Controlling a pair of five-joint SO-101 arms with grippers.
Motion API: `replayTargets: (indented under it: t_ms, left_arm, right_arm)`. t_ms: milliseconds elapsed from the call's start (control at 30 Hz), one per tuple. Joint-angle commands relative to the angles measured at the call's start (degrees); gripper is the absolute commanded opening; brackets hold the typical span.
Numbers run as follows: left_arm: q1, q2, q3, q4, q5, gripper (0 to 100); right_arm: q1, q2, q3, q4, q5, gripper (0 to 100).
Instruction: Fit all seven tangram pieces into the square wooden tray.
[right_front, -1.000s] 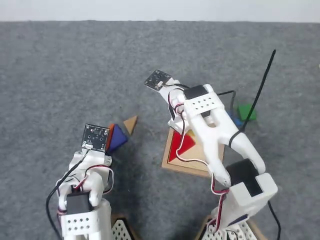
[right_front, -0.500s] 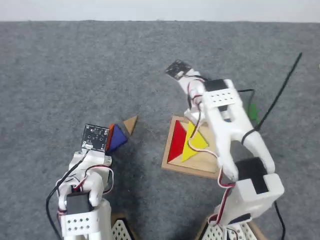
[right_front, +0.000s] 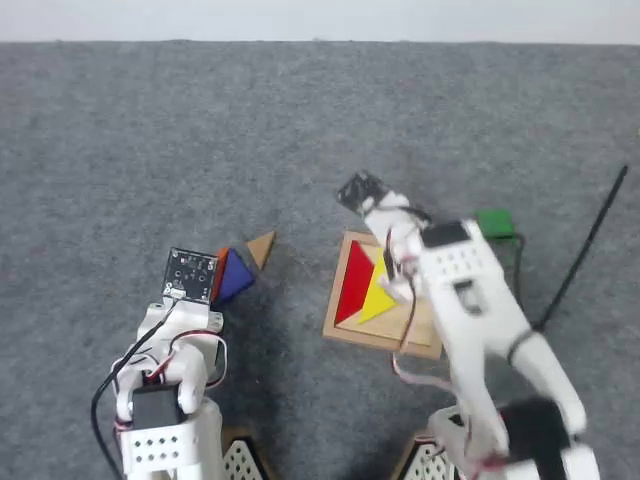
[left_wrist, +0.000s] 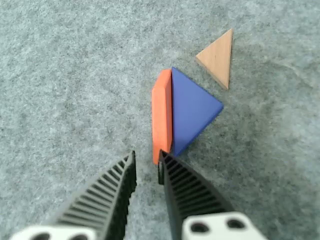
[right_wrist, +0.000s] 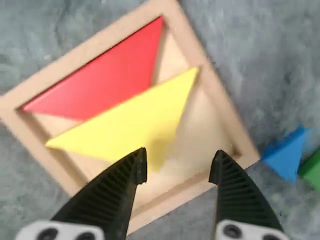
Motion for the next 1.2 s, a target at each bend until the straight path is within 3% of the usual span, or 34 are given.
replayTargets:
  t_ms: [0,200,433,600,1167]
  left_arm:
    - [-0.3,0.0,-0.4,0.6,-0.3,7]
    - [-0.3,0.0,-0.4,0.6,-0.3,7]
    - [-0.3,0.0,-0.4,0.6,-0.3,7]
    - [-0.3,0.0,-0.4,0.6,-0.3,7]
    - [-0.3,0.0,-0.4,0.6,-0.3,7]
  right_arm:
    - [-0.4,-5.8,4.0,-3.8,-0.9,21.2]
    - [0.0,4.1,0.3,-8.1,-2.4,21.2]
    - [1.7,18.0,-8.8,-2.9,-7.8,20.9]
    - [3.6,12.7,-4.9,-3.3,-9.8,20.8]
    - [-0.7,2.2,4.9,-4.7,-12.7,20.9]
